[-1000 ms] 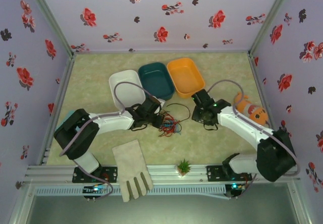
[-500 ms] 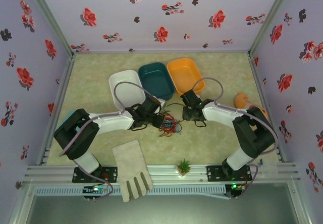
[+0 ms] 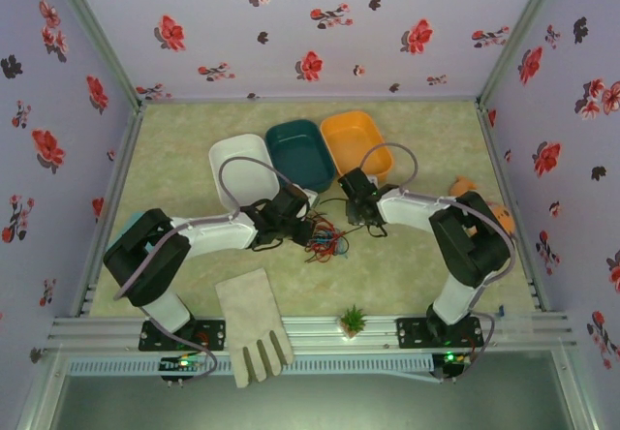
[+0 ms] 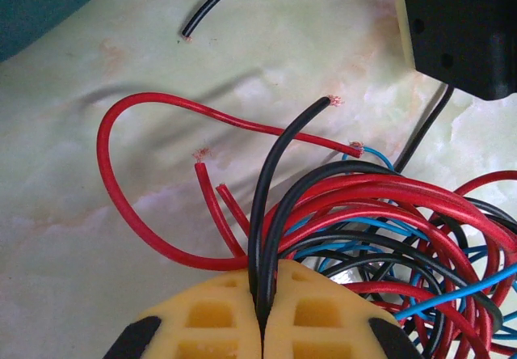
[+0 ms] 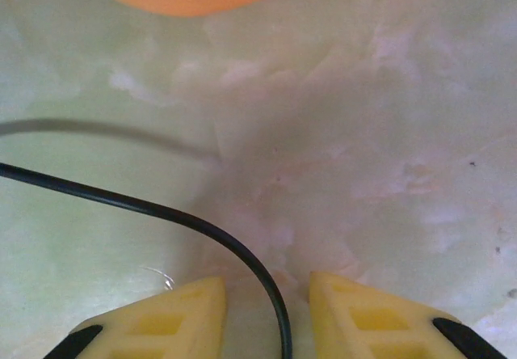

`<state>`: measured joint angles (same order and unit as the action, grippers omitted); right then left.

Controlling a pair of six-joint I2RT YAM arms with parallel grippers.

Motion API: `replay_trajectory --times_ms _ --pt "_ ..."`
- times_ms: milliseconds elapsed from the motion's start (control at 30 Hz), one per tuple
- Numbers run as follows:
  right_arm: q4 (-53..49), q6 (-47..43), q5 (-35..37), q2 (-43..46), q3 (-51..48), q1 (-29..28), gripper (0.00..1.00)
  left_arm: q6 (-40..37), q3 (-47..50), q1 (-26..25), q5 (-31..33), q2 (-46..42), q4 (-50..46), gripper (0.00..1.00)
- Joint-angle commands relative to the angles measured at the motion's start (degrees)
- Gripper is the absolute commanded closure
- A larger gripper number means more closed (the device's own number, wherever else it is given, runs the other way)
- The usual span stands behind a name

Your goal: Untangle the cables

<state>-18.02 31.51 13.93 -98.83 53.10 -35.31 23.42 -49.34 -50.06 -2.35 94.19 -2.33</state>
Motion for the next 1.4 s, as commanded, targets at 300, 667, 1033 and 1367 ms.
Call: replay_trajectory --times_ms 300,667,1033,1367 --pt "-5.48 9.35 11.90 1.03 -2.91 0.84 0.80 -4.34 -0.64 0.39 -4.07 -1.74 -1.80 1.00" --pt "-7.86 16.15 10.86 3.71 -6.34 1.96 0.80 -4.61 -2.10 0.34 -4.12 -1.05 -1.62 1.00" --pt "-5.70 15.23 10.49 1.36 -3.30 3.47 0.61 -5.05 -1.35 0.36 -5.62 -1.77 -1.16 1.00" --pt "-6.42 17.95 10.62 1.02 -4.26 4.94 0.86 -4.80 -1.57 0.26 -5.50 -1.79 -1.01 1.00"
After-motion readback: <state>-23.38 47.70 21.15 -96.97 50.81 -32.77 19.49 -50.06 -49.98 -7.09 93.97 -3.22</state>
